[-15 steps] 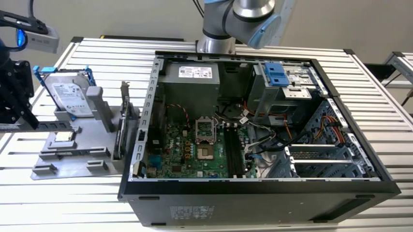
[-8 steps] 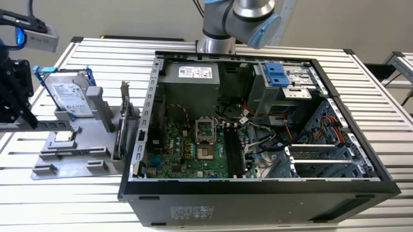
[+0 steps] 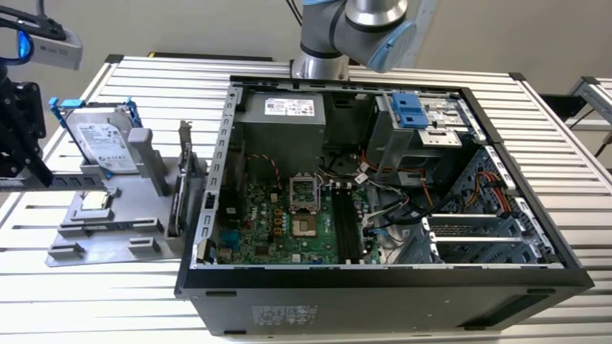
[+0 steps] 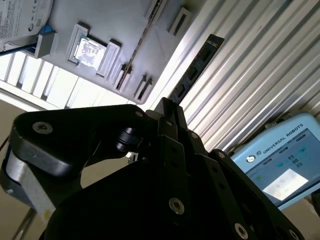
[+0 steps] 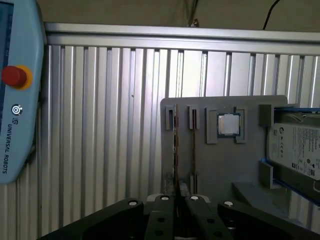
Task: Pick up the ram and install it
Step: 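Pick up the ram and move it above insertion slot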
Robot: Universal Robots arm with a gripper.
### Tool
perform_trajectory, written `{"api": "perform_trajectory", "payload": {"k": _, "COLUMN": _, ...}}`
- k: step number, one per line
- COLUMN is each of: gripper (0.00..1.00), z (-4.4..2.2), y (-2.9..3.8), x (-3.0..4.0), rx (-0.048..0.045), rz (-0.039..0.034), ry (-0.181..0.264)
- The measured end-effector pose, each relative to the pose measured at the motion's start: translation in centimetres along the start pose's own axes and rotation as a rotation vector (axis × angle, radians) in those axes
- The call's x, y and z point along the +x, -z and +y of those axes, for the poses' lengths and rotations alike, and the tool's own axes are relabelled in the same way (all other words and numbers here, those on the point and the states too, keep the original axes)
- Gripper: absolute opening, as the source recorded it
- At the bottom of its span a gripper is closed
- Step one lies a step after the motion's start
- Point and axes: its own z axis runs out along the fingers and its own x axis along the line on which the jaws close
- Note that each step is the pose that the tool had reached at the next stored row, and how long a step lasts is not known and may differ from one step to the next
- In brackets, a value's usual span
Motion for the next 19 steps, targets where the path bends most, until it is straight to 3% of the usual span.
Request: {"api": "perform_trajectory", "payload": {"k": 19, "gripper": 0.00, "z": -0.01, "y": 0.46, "x": 0.01, "rx": 0.0001, "rz": 0.0005, "ry": 0.000}}
